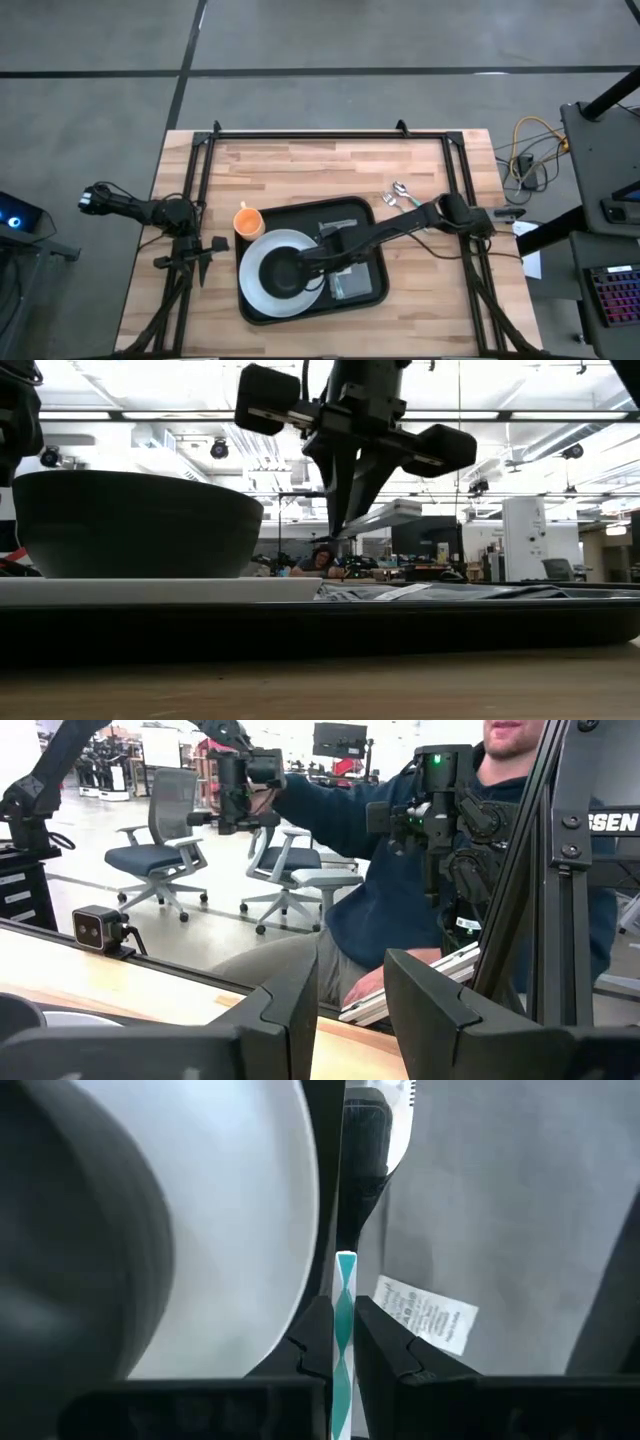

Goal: Set up tray
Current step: Put the blue knife into the gray napkin on the black table tray

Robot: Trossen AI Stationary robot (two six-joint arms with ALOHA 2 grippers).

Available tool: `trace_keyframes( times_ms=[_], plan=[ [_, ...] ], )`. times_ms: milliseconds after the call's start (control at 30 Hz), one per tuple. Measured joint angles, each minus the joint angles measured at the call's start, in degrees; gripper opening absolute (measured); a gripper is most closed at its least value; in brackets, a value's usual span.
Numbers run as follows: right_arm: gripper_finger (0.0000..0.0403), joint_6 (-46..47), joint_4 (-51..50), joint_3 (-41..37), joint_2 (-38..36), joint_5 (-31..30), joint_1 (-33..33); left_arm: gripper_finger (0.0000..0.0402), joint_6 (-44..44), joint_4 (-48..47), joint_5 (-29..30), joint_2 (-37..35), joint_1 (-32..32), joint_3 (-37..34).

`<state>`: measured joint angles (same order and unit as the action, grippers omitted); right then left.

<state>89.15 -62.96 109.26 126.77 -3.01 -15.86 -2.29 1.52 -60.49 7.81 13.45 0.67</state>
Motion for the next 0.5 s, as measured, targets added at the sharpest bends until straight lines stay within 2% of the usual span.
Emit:
trace_keyframes(
  times_ms=[233, 500],
  plan=[
    [0.0013, 3.26, -7.42, 7.34, 5.97, 0.37, -0.9, 0.0098, -0.02, 0.02, -0.01, 0.0, 0.01, 0.0],
    [0.0013, 5.21, -9.29, 7.06, 8.37, 1.54, -1.02, 0.0098, -0.02, 0.0, -0.02, 0.0, 0.01, 0.0]
  ],
)
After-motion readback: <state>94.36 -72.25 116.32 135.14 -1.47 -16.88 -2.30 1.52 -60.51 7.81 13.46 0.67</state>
